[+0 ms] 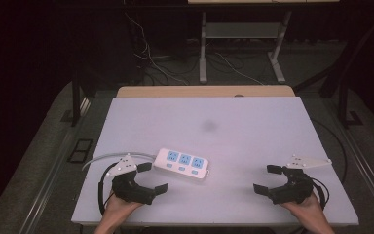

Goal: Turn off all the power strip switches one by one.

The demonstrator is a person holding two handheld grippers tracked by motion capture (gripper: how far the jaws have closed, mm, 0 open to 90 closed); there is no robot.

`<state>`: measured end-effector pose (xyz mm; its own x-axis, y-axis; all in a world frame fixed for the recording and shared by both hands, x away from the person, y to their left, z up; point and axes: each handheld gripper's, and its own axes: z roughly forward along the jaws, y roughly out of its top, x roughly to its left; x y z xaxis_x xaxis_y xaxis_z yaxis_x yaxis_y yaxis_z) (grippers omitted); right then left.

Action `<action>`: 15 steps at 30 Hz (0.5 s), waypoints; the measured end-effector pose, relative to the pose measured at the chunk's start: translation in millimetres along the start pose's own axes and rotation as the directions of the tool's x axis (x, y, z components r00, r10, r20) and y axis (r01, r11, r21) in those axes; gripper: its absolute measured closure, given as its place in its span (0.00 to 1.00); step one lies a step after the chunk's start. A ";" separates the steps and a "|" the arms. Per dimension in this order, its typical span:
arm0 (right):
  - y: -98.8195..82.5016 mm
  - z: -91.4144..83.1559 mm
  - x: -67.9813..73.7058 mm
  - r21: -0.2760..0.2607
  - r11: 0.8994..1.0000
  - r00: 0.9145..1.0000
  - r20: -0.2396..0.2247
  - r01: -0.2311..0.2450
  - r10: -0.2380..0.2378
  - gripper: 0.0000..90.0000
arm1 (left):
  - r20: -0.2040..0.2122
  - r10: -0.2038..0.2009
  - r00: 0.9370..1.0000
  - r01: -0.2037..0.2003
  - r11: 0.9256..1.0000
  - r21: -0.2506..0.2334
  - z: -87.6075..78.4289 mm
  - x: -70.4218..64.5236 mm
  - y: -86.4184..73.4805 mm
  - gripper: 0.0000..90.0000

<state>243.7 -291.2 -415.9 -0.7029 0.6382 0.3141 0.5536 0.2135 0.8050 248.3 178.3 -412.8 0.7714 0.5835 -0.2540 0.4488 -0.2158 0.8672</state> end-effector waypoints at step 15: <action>-1.4 -0.9 -2.3 0.004 1.000 1.000 0.005 -0.006 0.006 0.00 | 0.010 -0.003 1.000 0.002 0.996 0.086 5.2 9.7 20.6 0.00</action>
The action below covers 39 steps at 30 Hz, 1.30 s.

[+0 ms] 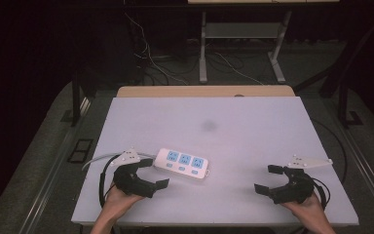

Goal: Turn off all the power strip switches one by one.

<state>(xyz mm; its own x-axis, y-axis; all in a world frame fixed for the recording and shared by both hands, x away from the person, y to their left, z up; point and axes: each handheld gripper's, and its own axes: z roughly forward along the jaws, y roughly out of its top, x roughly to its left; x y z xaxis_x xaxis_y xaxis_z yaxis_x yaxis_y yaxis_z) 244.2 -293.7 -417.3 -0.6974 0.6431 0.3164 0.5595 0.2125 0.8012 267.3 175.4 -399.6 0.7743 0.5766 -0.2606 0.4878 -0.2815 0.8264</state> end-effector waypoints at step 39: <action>-1.1 -0.6 -1.5 0.011 1.000 1.000 0.013 0.002 -0.002 0.00 | -0.011 0.066 0.998 -0.063 0.980 0.187 9.3 18.4 40.5 0.00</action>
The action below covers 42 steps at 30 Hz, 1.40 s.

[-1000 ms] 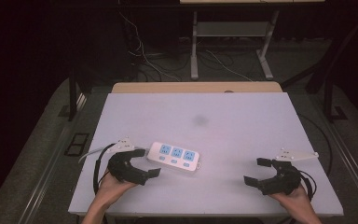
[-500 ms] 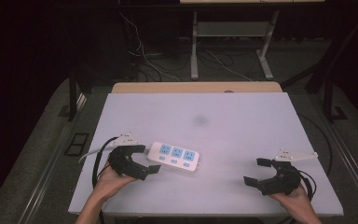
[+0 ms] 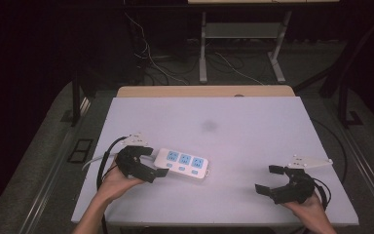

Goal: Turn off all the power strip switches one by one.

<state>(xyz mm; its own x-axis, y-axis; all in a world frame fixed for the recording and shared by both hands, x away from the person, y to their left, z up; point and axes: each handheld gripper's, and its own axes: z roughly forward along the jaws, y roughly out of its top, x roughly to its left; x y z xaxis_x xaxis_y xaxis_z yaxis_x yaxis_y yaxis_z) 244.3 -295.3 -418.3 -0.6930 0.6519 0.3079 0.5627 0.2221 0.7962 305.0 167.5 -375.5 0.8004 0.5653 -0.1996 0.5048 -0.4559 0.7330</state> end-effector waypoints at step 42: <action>-1.6 2.0 -0.4 0.022 1.000 1.000 0.002 0.011 -0.011 0.00 | 0.021 0.092 0.996 -0.094 0.981 0.169 27.9 11.8 23.6 0.56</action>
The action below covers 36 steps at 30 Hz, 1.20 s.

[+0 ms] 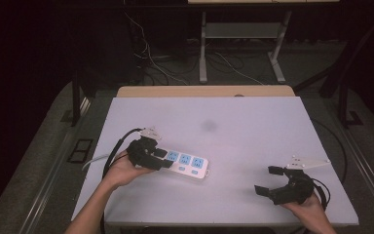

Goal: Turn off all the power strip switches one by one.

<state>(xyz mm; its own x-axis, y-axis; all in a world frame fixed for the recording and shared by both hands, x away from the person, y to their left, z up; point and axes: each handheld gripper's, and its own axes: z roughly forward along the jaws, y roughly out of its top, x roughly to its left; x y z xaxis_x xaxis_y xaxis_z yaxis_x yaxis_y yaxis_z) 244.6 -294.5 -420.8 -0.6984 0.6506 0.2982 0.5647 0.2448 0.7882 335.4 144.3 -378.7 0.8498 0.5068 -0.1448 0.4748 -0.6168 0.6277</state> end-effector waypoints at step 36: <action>-0.6 0.1 -1.5 -0.001 1.000 1.000 -0.002 -0.002 0.002 0.00 | 0.050 -0.021 0.999 0.017 0.997 0.074 23.4 16.0 -0.6 0.99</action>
<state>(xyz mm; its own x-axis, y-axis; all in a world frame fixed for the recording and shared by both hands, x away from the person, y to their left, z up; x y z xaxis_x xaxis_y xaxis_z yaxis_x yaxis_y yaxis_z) 245.4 -295.6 -421.7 -0.6980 0.6495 0.3015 0.5659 0.2424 0.7880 354.1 138.6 -399.2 0.8502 0.4885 -0.1961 0.5049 -0.6512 0.5666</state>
